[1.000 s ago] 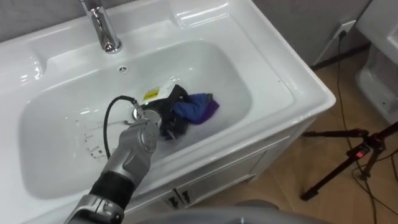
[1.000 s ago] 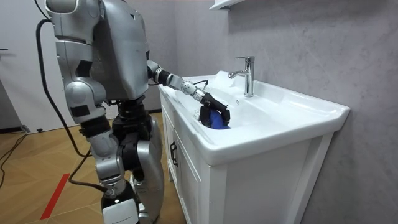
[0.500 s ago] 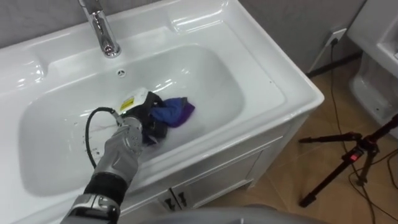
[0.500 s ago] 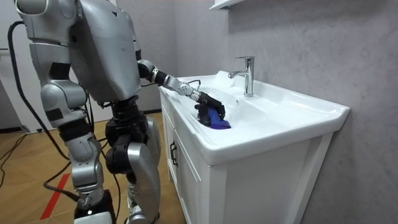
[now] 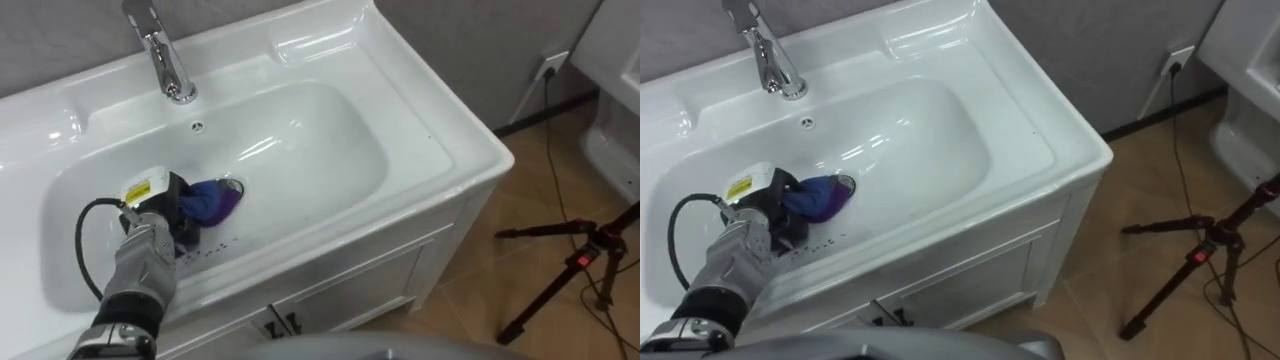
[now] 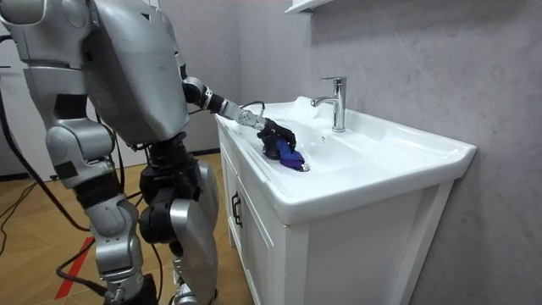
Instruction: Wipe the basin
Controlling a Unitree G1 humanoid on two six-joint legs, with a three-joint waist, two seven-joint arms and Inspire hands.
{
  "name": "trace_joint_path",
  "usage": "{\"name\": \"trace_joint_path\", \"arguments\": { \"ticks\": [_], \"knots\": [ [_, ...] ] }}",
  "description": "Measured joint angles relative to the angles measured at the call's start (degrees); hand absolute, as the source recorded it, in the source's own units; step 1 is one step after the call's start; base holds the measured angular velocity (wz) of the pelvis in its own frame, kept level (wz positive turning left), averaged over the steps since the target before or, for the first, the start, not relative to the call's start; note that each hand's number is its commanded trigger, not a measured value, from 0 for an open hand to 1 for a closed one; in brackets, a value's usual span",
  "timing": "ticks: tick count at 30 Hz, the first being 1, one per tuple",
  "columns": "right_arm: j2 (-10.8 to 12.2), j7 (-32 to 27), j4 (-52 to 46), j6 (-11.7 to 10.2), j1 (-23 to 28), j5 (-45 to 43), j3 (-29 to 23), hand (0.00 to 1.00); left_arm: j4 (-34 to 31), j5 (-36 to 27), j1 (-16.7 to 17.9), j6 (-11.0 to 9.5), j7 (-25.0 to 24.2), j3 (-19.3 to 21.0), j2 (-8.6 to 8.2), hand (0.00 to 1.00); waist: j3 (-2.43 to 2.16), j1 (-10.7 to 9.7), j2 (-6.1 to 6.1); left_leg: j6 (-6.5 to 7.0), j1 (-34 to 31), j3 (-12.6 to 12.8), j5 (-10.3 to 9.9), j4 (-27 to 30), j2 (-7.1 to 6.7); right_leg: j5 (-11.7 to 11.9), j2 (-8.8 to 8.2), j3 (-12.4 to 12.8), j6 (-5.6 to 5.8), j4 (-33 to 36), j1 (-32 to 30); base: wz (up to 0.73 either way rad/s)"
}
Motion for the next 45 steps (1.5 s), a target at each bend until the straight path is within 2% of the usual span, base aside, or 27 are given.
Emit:
{"name": "trace_joint_path", "arguments": {
  "ticks": [2, 3, 5, 12, 18, 26, 29, 32, 35, 38, 42, 45],
  "knots": [
    [-0.1, -0.5, 0.2, 0.0, 0.0, 0.0, 0.0, 0.00, 0.0, 0.7, 0.5, 0.0, 0.8, 0.6, 0.55, 1.00, 0.01, 0.8, 0.14, -0.23, -0.1, 0.0, 0.1, 0.1, 0.17, 0.0, 0.14, -0.1, -0.25, 0.0, 0.0, -0.03],
    [-0.5, -0.9, 0.2, -0.1, 0.0, 0.0, 0.0, 0.00, 0.0, 0.8, 1.0, 0.0, 1.5, 1.0, 0.83, 1.00, 0.15, 1.0, 0.54, -0.29, -0.2, -0.1, 0.2, 0.2, 0.23, -0.1, 0.14, -0.2, -0.38, 0.0, 0.0, 0.08],
    [-1.1, -1.4, 0.0, -0.4, 0.0, -0.1, 0.0, 0.00, 0.0, 0.8, 1.4, 0.0, 2.6, 1.2, 0.97, 1.00, 0.03, 1.5, 0.61, -0.34, -0.5, -0.3, 0.3, 0.4, 0.26, -0.2, 0.10, -0.6, -0.52, 0.0, -0.1, 0.11],
    [-1.6, -2.0, -0.3, -1.6, -0.6, -0.3, -0.1, 0.00, -0.1, 2.0, 2.4, 0.0, 4.7, 1.2, 0.97, 1.00, -0.08, 2.0, 1.14, -0.59, -1.2, -3.4, 0.8, 0.3, 0.25, -0.8, -0.06, -2.3, -1.33, 0.0, -0.1, 0.12],
    [-1.7, -2.3, -1.1, -1.8, -0.6, -0.3, -0.1, 0.00, -0.1, 3.1, 2.9, 0.0, 5.9, 1.2, 0.98, 1.00, -0.09, 2.0, 1.17, -0.80, -1.9, -4.5, 1.4, 0.6, 0.38, -1.4, -0.10, -3.1, -2.15, 0.0, -0.1, 0.08],
    [-2.2, -2.8, -1.9, -3.7, -1.3, 0.1, 0.0, 0.00, 0.0, 4.7, 3.8, 0.8, 6.2, 1.6, 0.98, 1.00, -0.03, 2.1, 1.13, -0.81, -2.5, -4.7, 1.7, 2.3, 0.56, -2.7, -0.18, -3.4, -3.26, 1.1, 0.0, 0.01],
    [-2.2, -3.7, -1.8, -4.2, -1.3, 0.6, 0.1, 0.00, -0.3, 4.9, 3.8, 1.0, 6.2, 1.6, 1.09, 1.00, 0.10, 2.1, 0.91, -0.85, -3.2, -6.0, 1.9, 2.2, 0.33, -2.8, -0.24, -3.7, -3.55, 2.0, -0.1, 0.09],
    [-2.7, -4.4, -1.0, -5.8, -1.7, 0.9, 0.8, 0.00, -0.3, 4.8, 3.8, 1.0, 6.1, 1.4, 1.59, 1.00, 0.19, 2.1, 0.68, -0.86, -3.6, -6.1, 1.9, 2.0, 0.08, -2.9, -0.10, -3.7, -3.69, 2.0, -0.1, 0.00],
    [-3.3, -5.4, 0.6, -7.3, -2.6, 1.7, 2.1, 0.00, -0.5, 4.8, 3.7, 1.5, 6.1, -0.2, 2.19, 1.00, 0.38, 1.8, 0.40, -0.87, -3.9, -6.0, 1.9, 2.5, 0.09, -3.1, -0.09, -3.7, -3.82, 1.9, -0.4, 0.01],
    [-3.2, -5.4, 0.9, -8.8, -2.7, 2.4, 2.8, 0.00, -2.3, 4.9, 3.4, 3.2, 4.8, -3.0, 2.88, 1.00, 0.77, 1.3, -0.17, -0.87, -4.1, -6.0, 1.9, 2.2, 0.13, -3.2, -0.15, -4.4, -3.78, 1.9, -1.0, 0.12],
    [-3.3, -5.4, 2.8, -10.0, -3.7, 4.6, 6.0, 0.00, -5.9, 4.5, 2.7, 4.3, 1.4, -6.6, 3.57, 1.00, 1.25, 0.5, -0.82, -0.88, -4.4, -6.0, 1.9, 2.3, 0.00, -3.4, -0.63, -5.8, -3.55, 2.0, -0.9, 0.19],
    [-3.3, -5.4, 2.8, -10.7, -3.8, 4.8, 7.1, 0.00, -10.1, 4.4, 2.9, 4.6, -2.4, -10.5, 3.82, 1.00, 1.56, 0.1, -0.80, -0.87, -5.1, -6.0, 1.9, 2.4, -0.33, -3.5, -1.01, -6.2, -3.11, 2.0, -1.2, 0.22]
  ]
}}
